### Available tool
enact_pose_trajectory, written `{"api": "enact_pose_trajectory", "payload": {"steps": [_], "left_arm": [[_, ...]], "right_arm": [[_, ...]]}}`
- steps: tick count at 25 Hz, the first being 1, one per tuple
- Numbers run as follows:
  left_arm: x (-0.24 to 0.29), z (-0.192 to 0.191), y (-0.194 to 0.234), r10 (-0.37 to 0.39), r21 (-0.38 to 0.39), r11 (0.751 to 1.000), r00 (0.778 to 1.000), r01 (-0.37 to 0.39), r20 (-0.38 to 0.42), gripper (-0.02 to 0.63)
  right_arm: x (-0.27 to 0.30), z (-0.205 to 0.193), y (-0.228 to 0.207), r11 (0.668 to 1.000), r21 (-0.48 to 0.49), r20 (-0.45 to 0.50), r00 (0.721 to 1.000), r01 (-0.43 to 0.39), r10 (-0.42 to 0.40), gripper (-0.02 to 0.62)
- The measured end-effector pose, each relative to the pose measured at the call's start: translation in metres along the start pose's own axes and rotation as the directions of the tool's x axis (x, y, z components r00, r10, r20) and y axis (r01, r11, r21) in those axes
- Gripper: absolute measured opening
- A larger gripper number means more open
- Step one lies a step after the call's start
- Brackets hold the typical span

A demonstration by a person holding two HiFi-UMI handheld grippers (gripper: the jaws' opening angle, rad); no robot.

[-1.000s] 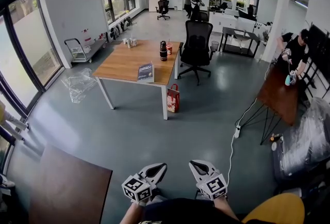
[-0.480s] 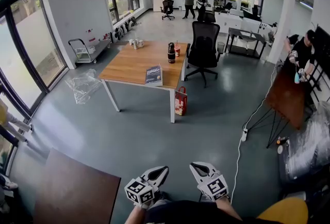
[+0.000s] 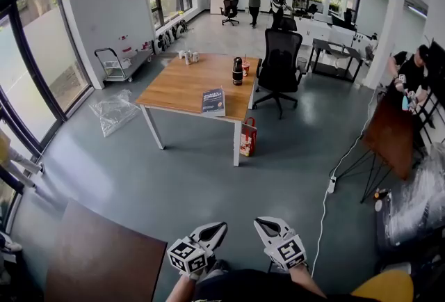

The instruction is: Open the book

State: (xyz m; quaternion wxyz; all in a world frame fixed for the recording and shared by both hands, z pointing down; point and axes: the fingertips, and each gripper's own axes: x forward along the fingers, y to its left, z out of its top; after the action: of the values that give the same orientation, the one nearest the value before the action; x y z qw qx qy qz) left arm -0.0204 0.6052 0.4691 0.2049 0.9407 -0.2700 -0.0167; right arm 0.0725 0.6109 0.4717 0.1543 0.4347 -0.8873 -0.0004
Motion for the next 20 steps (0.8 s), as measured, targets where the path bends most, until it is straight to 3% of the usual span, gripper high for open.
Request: {"api": "enact_pose_trajectory", "payload": {"steps": [20], "left_arm": [[-0.031,0.016,0.060,0.010,-0.023,1.000,1.000,-0.010,0.012,0.006]], "right_arm": [[0.068,0.021,0.026,0.999,-0.036,-0.029,0.999,-0.034,0.033,-0.011]]}}
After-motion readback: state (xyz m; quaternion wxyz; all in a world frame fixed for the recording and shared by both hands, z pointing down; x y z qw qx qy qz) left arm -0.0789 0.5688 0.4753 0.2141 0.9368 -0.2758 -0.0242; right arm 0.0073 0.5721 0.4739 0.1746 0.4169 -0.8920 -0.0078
